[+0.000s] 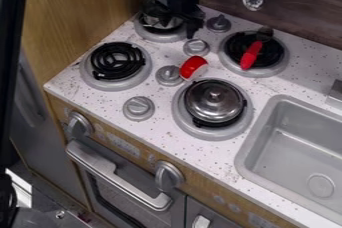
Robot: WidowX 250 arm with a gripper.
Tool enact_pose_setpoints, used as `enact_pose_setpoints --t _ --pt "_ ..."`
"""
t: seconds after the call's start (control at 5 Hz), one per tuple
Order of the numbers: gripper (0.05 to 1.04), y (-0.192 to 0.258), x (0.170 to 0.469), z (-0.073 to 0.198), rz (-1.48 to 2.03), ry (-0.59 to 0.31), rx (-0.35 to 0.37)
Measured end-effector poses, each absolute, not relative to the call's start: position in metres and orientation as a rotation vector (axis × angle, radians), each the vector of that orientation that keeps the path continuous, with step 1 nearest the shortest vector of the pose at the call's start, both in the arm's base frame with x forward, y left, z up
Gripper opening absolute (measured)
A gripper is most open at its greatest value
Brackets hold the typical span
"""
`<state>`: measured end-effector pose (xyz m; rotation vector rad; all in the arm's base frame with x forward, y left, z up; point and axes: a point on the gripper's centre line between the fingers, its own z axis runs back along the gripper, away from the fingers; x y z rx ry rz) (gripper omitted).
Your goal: Move the silver bowl to the bottom left burner
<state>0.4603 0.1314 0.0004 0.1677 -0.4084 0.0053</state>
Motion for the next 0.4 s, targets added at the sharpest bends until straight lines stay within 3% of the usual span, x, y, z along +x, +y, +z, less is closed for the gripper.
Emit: enact_pose_setpoints --t 0.4 --pt "0.997 0.1479 0.4762 0.0066 -0.015 -0.471 0.205"
